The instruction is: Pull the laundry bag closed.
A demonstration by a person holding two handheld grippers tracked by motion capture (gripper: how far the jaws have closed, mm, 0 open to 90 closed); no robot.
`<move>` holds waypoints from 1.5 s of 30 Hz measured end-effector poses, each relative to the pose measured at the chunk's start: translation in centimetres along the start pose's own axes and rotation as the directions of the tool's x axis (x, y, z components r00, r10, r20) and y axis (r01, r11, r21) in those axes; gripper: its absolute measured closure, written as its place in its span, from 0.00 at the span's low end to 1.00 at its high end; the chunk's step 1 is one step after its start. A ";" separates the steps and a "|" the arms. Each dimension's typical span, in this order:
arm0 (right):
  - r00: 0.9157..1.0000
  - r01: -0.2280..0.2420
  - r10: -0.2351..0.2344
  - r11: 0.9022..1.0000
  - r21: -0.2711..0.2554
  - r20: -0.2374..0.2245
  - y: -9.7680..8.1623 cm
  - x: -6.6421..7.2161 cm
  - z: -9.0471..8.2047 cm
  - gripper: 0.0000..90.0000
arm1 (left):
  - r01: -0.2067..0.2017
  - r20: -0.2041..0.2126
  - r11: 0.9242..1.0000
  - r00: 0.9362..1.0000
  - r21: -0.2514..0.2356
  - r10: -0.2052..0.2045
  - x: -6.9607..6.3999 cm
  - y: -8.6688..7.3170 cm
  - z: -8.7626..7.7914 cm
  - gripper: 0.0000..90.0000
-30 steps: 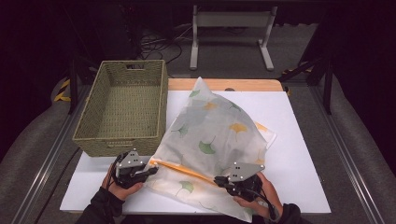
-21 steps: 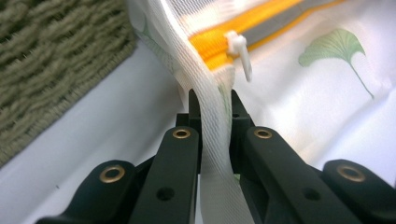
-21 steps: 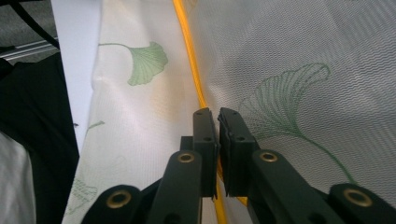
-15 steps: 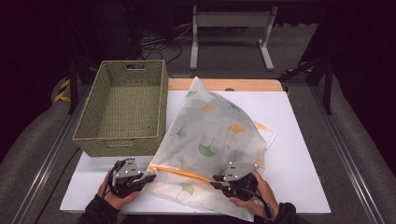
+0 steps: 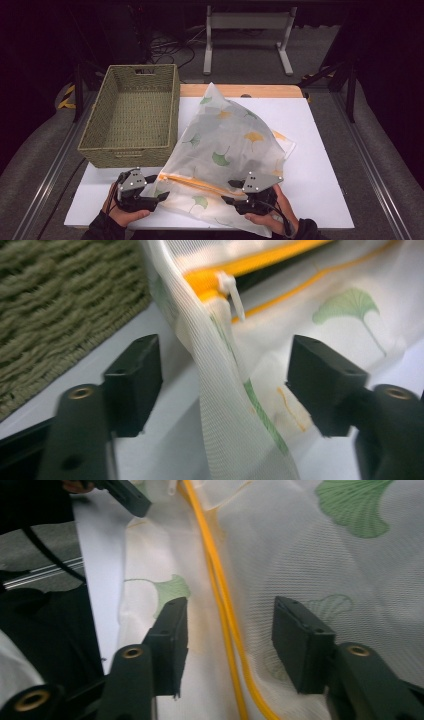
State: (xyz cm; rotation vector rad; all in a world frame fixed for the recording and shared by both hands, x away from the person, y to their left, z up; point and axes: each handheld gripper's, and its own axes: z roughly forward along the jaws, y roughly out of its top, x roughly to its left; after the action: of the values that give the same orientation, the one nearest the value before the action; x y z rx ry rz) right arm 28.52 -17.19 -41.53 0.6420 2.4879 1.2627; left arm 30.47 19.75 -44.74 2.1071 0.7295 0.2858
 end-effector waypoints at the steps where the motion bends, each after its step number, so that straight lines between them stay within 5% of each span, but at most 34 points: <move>1: 1.000 -0.006 0.006 1.000 -0.001 0.003 0.0 -0.1 0.0 0.48 | -0.006 0.004 1.000 1.000 -0.010 0.006 -0.1 0.1 -0.1 0.28; 7: 0.999 -0.028 0.028 0.999 -0.034 0.019 0.2 -0.2 -0.4 0.42 | 0.012 0.022 1.000 1.000 0.027 -0.013 -0.1 0.2 0.1 0.26; 14: 1.000 -0.010 0.011 0.999 -0.036 0.030 1.0 0.1 -0.1 0.39 | 0.002 -0.008 0.999 1.000 0.042 -0.001 -0.1 0.3 0.1 0.25; 19: 0.999 0.005 -0.004 0.999 -0.040 0.039 1.5 0.5 0.2 0.37 | -0.004 0.006 0.999 1.000 0.045 0.004 0.0 0.3 0.0 0.38; 24: 0.999 0.043 -0.042 0.997 -0.060 0.017 2.3 1.0 0.3 0.57 | -0.024 0.012 1.000 1.000 -0.003 0.024 -0.1 0.4 -0.6 0.64; 30: 0.995 0.092 -0.093 0.995 -0.023 -0.033 3.1 1.9 1.6 0.69 | -0.050 0.017 0.999 0.999 0.013 0.050 -0.4 0.4 -0.3 0.95; 45: 0.984 0.138 -0.133 0.990 0.028 -0.122 5.4 4.0 7.4 0.84 | -0.081 0.086 0.997 0.993 0.019 0.079 -2.0 0.2 -0.2 0.98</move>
State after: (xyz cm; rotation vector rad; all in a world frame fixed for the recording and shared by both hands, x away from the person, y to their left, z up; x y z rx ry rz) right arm 29.65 -7.22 -41.61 0.4078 2.6074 1.2414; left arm 28.86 18.64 -44.30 2.1590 0.6014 0.2309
